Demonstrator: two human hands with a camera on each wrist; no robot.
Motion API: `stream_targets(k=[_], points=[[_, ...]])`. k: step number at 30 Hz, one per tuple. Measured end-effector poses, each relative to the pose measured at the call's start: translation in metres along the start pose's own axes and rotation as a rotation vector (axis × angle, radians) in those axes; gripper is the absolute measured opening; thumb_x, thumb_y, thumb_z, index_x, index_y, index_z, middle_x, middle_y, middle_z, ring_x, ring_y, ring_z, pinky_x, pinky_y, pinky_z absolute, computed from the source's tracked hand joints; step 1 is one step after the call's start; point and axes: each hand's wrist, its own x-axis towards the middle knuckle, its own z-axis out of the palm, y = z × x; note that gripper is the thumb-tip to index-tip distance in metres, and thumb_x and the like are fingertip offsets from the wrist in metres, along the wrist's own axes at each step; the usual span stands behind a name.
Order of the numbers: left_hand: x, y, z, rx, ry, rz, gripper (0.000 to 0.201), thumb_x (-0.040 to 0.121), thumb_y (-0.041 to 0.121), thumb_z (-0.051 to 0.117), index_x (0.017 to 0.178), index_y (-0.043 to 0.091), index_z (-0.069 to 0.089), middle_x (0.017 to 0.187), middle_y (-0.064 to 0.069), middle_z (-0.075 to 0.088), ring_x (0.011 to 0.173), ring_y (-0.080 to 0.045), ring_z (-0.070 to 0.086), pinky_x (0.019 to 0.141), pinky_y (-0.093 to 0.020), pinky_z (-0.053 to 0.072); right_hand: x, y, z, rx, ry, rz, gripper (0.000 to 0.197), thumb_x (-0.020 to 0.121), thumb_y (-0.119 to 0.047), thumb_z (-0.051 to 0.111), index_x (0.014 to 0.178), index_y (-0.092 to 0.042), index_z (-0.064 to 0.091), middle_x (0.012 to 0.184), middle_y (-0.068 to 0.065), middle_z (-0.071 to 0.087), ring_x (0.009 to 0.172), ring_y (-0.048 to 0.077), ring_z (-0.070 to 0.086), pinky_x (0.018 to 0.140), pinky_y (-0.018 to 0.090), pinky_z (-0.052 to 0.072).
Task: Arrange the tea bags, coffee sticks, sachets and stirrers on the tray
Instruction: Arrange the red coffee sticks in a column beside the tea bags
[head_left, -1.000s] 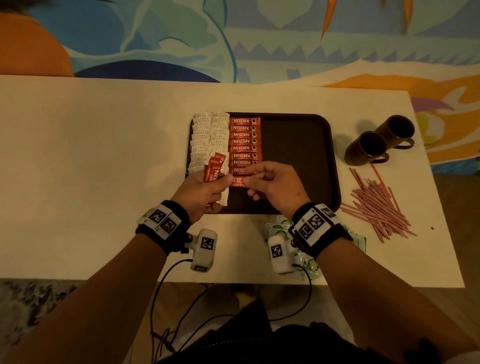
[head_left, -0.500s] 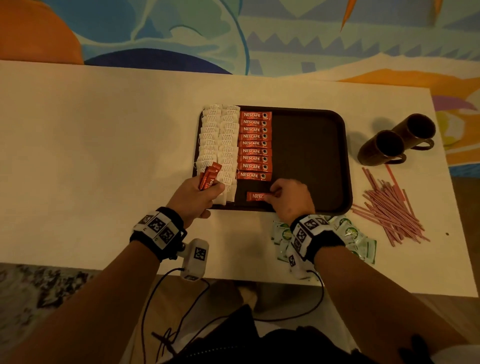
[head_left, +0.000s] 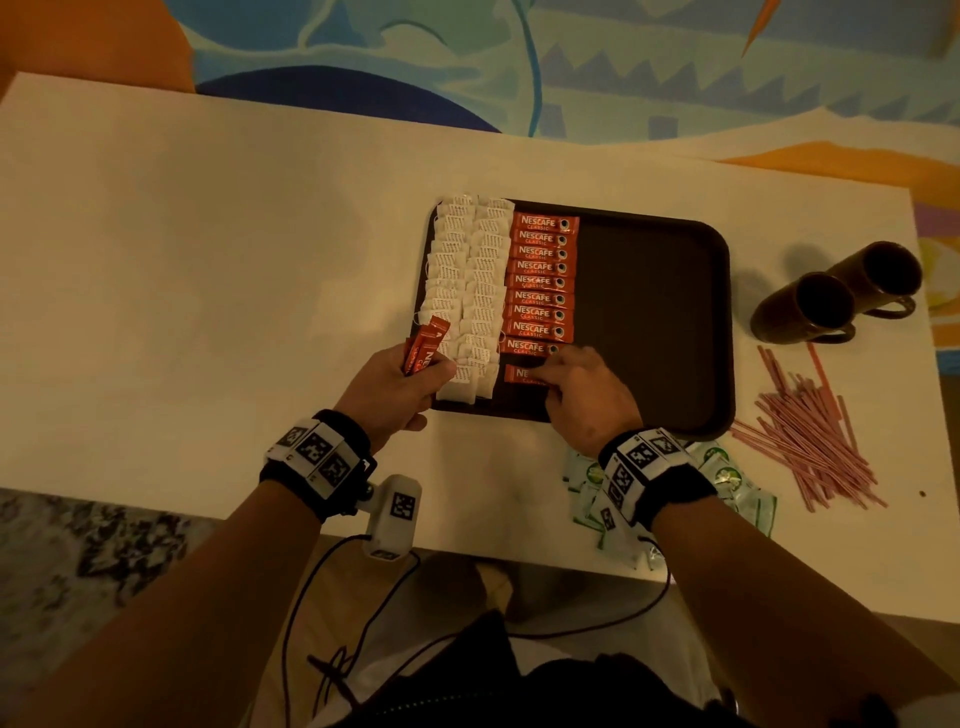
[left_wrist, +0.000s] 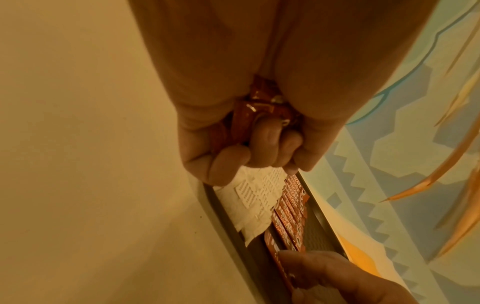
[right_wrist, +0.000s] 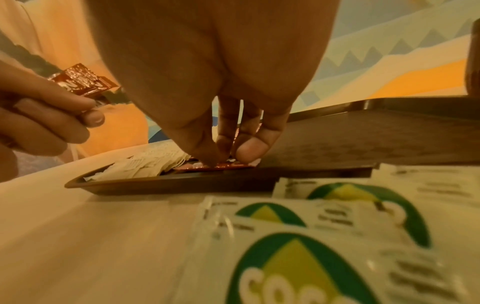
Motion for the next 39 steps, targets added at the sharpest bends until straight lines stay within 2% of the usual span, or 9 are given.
stream_targets(k=[4,10,15,19,23,30,35,37,39], points=[[0.000,-0.002,-0.007,-0.011,0.010,-0.012,0.020,0.097,0.028,0.066,0.110,0.012,0.066,0.061,0.011,0.050,0.054,-0.008,0.042,0.063,-0.031,0.046,0.006,-0.003,0.002,0.008,-0.017,-0.009,0.041,0.098,-0.013,0.058,0.138,-0.024,0.063,0.141,-0.003,0.053,0.129,0.019,0.042,0.107,0.035,0.044],[0.000,-0.004,-0.011,-0.022,0.001,-0.011,0.024,0.097,0.027,0.066,0.117,0.013,0.066,0.063,0.010,0.053,0.056,-0.008,0.042,0.063,-0.032,0.046,0.008,-0.004,0.006,0.031,0.011,-0.009,0.042,0.098,-0.013,0.059,0.138,-0.024,0.063,0.139,-0.004,0.052,0.127,0.018,0.043,0.104,0.035,0.047],[-0.001,-0.006,-0.010,0.000,-0.019,-0.018,0.021,0.098,0.028,0.065,0.111,0.012,0.065,0.059,0.013,0.049,0.053,-0.007,0.040,0.062,-0.030,0.046,0.009,-0.004,0.005,0.040,0.031,-0.008,0.041,0.098,-0.013,0.059,0.137,-0.023,0.064,0.138,-0.005,0.053,0.128,0.018,0.042,0.103,0.033,0.045],[-0.001,-0.005,-0.010,0.005,-0.026,-0.024,0.018,0.098,0.029,0.066,0.111,0.016,0.067,0.065,0.008,0.049,0.054,-0.007,0.042,0.062,-0.029,0.047,0.009,-0.004,0.003,0.035,0.029,0.007,0.040,0.098,-0.015,0.059,0.137,-0.023,0.063,0.139,-0.005,0.052,0.128,0.017,0.042,0.102,0.033,0.046],[-0.002,-0.002,-0.011,0.002,-0.031,-0.018,0.008,0.098,0.028,0.066,0.097,0.020,0.064,0.066,0.006,0.047,0.055,-0.008,0.041,0.063,-0.030,0.048,0.010,-0.005,0.004,0.026,0.027,0.009,0.040,0.098,-0.015,0.060,0.137,-0.023,0.063,0.139,-0.004,0.052,0.126,0.018,0.042,0.103,0.035,0.048],[-0.003,-0.002,-0.010,0.016,-0.039,-0.024,0.007,0.099,0.028,0.064,0.100,0.022,0.064,0.060,0.012,0.048,0.055,-0.007,0.041,0.063,-0.029,0.048,0.012,-0.006,0.003,0.044,0.039,0.002,0.039,0.098,-0.015,0.059,0.137,-0.022,0.063,0.137,-0.003,0.052,0.125,0.018,0.042,0.102,0.034,0.046],[-0.003,0.002,-0.005,0.014,-0.086,-0.051,0.026,0.098,0.034,0.064,0.117,0.016,0.064,0.065,0.008,0.048,0.059,-0.010,0.041,0.064,-0.029,0.047,0.010,-0.008,-0.005,0.083,0.103,0.015,0.039,0.098,-0.014,0.061,0.136,-0.022,0.064,0.134,-0.003,0.055,0.125,0.018,0.044,0.105,0.037,0.047],[-0.002,0.004,-0.001,-0.027,-0.122,-0.076,0.035,0.098,0.034,0.064,0.120,0.007,0.061,0.072,0.002,0.049,0.061,-0.012,0.044,0.063,-0.032,0.048,0.010,-0.014,-0.013,0.145,0.156,0.021,0.039,0.098,-0.015,0.064,0.136,-0.022,0.064,0.134,-0.004,0.056,0.126,0.017,0.045,0.107,0.032,0.043],[-0.003,0.009,0.005,-0.041,-0.177,-0.088,0.033,0.097,0.033,0.064,0.119,0.009,0.060,0.077,0.000,0.058,0.063,-0.012,0.051,0.065,-0.034,0.050,0.010,-0.026,-0.022,0.298,0.195,0.008,0.038,0.096,-0.018,0.068,0.134,-0.023,0.066,0.131,-0.004,0.059,0.122,0.015,0.051,0.104,0.027,0.041]])
